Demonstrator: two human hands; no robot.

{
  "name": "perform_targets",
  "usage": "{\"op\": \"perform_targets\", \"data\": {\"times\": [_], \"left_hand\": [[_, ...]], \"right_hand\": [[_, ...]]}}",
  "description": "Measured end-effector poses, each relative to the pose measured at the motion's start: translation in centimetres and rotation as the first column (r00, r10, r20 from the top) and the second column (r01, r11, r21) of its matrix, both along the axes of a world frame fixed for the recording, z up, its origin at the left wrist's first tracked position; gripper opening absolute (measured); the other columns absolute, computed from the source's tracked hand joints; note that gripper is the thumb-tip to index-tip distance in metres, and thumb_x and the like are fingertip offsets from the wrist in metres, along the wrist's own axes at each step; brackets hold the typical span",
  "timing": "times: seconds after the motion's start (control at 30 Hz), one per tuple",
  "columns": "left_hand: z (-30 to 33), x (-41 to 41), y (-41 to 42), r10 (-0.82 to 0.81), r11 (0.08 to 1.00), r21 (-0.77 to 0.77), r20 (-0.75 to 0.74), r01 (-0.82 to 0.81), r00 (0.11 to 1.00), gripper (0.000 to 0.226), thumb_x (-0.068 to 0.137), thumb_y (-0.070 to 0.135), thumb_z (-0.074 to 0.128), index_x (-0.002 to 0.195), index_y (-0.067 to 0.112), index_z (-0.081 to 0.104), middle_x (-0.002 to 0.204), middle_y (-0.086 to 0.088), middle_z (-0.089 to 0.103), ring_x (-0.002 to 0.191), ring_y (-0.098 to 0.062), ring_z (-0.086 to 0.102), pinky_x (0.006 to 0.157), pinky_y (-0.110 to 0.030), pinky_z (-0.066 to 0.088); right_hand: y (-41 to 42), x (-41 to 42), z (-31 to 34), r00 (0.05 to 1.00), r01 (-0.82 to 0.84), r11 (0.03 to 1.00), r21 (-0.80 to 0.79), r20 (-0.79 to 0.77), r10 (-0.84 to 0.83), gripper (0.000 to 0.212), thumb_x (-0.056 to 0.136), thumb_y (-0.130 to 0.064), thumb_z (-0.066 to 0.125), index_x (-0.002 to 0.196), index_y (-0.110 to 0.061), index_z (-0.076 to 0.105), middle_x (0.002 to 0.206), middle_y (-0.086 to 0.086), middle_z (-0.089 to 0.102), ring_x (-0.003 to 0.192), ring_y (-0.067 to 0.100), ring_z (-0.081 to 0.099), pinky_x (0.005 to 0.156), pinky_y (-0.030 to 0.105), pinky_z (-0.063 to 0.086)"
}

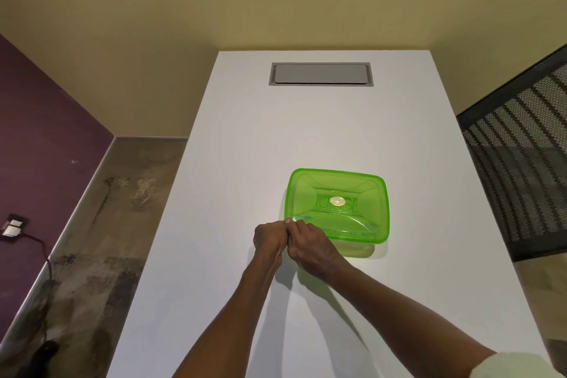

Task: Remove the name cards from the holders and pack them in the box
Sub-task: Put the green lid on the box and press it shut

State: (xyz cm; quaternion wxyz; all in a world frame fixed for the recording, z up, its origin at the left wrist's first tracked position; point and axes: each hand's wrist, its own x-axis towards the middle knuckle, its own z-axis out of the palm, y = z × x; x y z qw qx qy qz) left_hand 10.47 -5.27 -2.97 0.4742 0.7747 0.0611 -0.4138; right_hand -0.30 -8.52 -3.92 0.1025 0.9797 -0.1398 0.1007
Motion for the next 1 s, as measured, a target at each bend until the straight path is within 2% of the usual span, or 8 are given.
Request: {"op": "perform_targets", "data": {"times": [0.13, 0.3, 0.4, 0.53, 0.7, 0.8, 0.9, 1.0], "left_hand": [[0.5, -0.4, 0.1, -0.13, 0.985, 0.119, 0.039, 0.124, 0.991, 0.033, 0.08, 0.016, 0.071, 0.053, 0.008, 0.055, 0.044, -0.002, 0.052, 0.04, -0.013, 0.044, 0.041, -0.021, 0.031], [1.3, -1.1, 0.2, -0.105, 0.994, 0.035, 0.044, 0.103, 0.994, 0.024, 0.085, 0.017, 0.066, 0.099, -0.001, 0.07, 0.096, -0.017, 0.072, 0.091, -0.029, 0.07, 0.068, -0.025, 0.052], [1.4, -1.6, 0.4, -0.23, 0.971, 0.137, 0.287, 0.198, 0.93, 0.02, 0.082, 0.026, 0.07, 0.082, 0.006, 0.072, 0.084, -0.018, 0.069, 0.085, -0.033, 0.065, 0.08, -0.035, 0.051], [3.0, -3.7, 0.3, -0.222, 0.975, 0.134, 0.551, 0.177, 0.805, 0.033, 0.081, 0.011, 0.071, 0.112, 0.007, 0.063, 0.111, -0.012, 0.066, 0.107, -0.029, 0.06, 0.092, -0.034, 0.044], [3.8, -6.5, -1.1, -0.335, 0.91, 0.063, 0.697, 0.411, 0.634, 0.038, 0.082, 0.009, 0.07, 0.118, 0.005, 0.06, 0.117, -0.011, 0.063, 0.111, -0.026, 0.059, 0.098, -0.033, 0.044], [4.1, -10.4, -3.4, -0.481, 0.78, 0.079, 0.71, 0.62, 0.514, 0.049, 0.081, 0.01, 0.073, 0.127, 0.005, 0.058, 0.129, -0.01, 0.062, 0.122, -0.024, 0.055, 0.105, -0.031, 0.04], [4.1, -13.4, -5.0, -0.633, 0.628, 0.156, 0.672, 0.762, 0.384, 0.059, 0.083, 0.012, 0.072, 0.138, 0.01, 0.05, 0.145, -0.007, 0.049, 0.136, -0.022, 0.043, 0.113, -0.031, 0.032], [2.8, -13.1, -5.2, -0.723, 0.559, 0.268, 0.621, 0.785, 0.303, 0.067, 0.086, 0.015, 0.069, 0.146, 0.017, 0.04, 0.156, -0.006, 0.033, 0.147, -0.024, 0.025, 0.117, -0.034, 0.024]], "right_hand": [[-0.2, -0.6, -0.1, 0.997, 0.043, 0.994, 0.097, 0.057, -0.049, 0.02, 0.082, -0.001, 0.057, 0.098, 0.001, 0.067, 0.092, 0.011, 0.061, 0.074, 0.024, 0.056, 0.055, 0.034, 0.046], [0.4, -1.5, -0.2, 0.978, 0.127, 0.96, 0.251, 0.13, -0.164, 0.019, 0.085, -0.005, 0.05, 0.102, -0.005, 0.059, 0.087, 0.009, 0.055, 0.075, 0.026, 0.049, 0.06, 0.038, 0.042], [0.1, -2.1, 0.6, 0.948, 0.22, 0.905, 0.363, 0.138, -0.286, 0.015, 0.083, -0.003, 0.055, 0.096, -0.007, 0.063, 0.088, 0.011, 0.059, 0.077, 0.028, 0.054, 0.063, 0.039, 0.047], [-1.1, -4.1, 1.4, 0.881, 0.327, 0.823, 0.464, 0.165, -0.443, 0.009, 0.075, 0.006, 0.061, 0.077, -0.003, 0.059, 0.084, 0.014, 0.058, 0.076, 0.03, 0.053, 0.058, 0.038, 0.045], [-2.8, -7.1, 2.0, 0.701, 0.417, 0.633, 0.652, 0.213, -0.681, 0.006, 0.083, -0.002, 0.063, 0.077, -0.004, 0.063, 0.082, 0.012, 0.056, 0.078, 0.029, 0.054, 0.065, 0.041, 0.048], [-4.5, -11.6, 2.4, 0.541, 0.468, 0.508, 0.723, 0.22, -0.812, 0.006, 0.082, -0.007, 0.065, 0.087, -0.008, 0.061, 0.088, 0.01, 0.056, 0.085, 0.028, 0.053, 0.071, 0.038, 0.046], [-5.6, -15.0, 2.0, 0.413, 0.529, 0.352, 0.772, 0.129, -0.902, 0.016, 0.083, -0.011, 0.065, 0.097, -0.008, 0.058, 0.096, 0.01, 0.056, 0.092, 0.028, 0.054, 0.074, 0.036, 0.045], [-5.6, -14.5, 1.8, 0.347, 0.502, 0.071, 0.862, -0.126, -0.929, 0.032, 0.085, -0.02, 0.069, 0.109, -0.002, 0.059, 0.103, 0.016, 0.063, 0.097, 0.031, 0.059, 0.081, 0.035, 0.045]]}}
